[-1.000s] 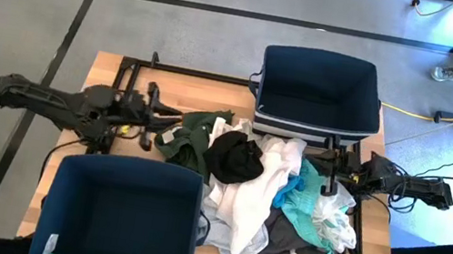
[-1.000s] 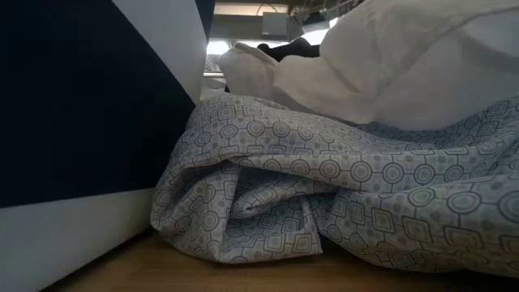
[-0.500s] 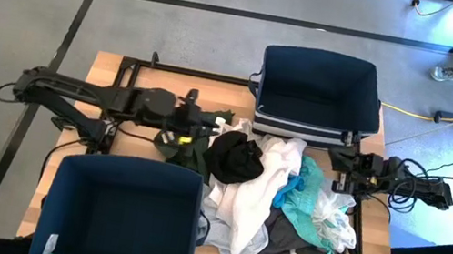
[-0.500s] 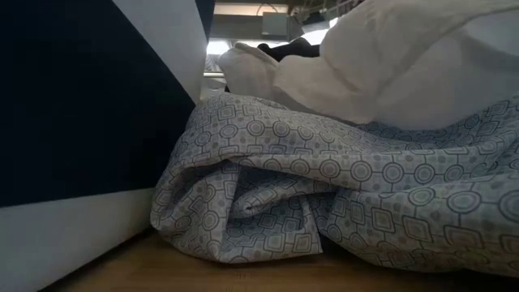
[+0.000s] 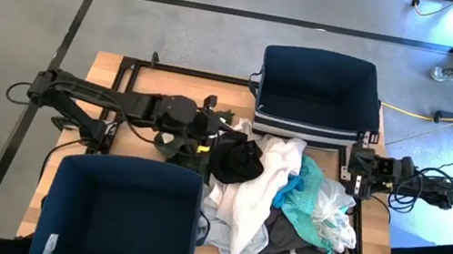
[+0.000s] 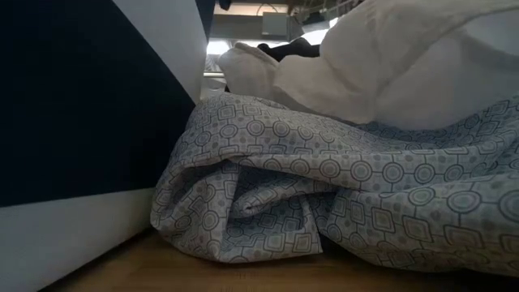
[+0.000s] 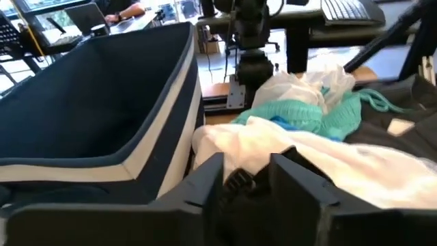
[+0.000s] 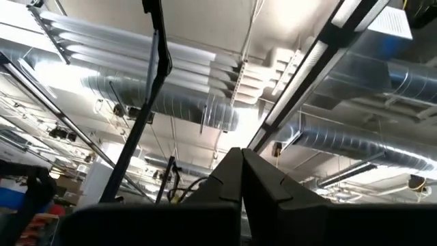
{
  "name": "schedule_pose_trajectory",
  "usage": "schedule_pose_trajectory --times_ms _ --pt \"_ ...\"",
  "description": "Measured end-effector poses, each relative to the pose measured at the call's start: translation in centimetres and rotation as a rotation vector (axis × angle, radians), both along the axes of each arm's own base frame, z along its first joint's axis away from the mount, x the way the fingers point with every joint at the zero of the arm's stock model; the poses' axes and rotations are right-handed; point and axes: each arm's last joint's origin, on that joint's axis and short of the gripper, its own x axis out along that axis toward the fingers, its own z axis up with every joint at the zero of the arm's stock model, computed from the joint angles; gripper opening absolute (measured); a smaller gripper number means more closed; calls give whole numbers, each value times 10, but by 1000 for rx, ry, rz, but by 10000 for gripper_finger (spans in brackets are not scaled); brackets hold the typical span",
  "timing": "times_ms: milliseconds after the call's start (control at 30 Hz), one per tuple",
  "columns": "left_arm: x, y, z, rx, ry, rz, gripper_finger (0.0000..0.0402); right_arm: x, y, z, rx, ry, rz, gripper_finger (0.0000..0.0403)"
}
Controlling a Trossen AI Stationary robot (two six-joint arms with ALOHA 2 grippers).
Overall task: Sort clothes
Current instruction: Put the black boxer into the top laundry bin
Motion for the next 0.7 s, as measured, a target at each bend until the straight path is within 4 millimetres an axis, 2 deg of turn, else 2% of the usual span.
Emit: schedule_pose_trajectory --times_ms 200,333,467,700 --pt "3 6 -4 -24 13 27 215 14 1 17 -3 73 0 12" --pt "5 5 -11 -92 50 23 264 32 1 18 -10 164 -3 12" --pt "3 3 -15 -178 88 -7 284 46 2 22 -28 220 -18 12" --pt "5 4 -25 -261 144 15 281 60 2 23 -30 279 -17 12"
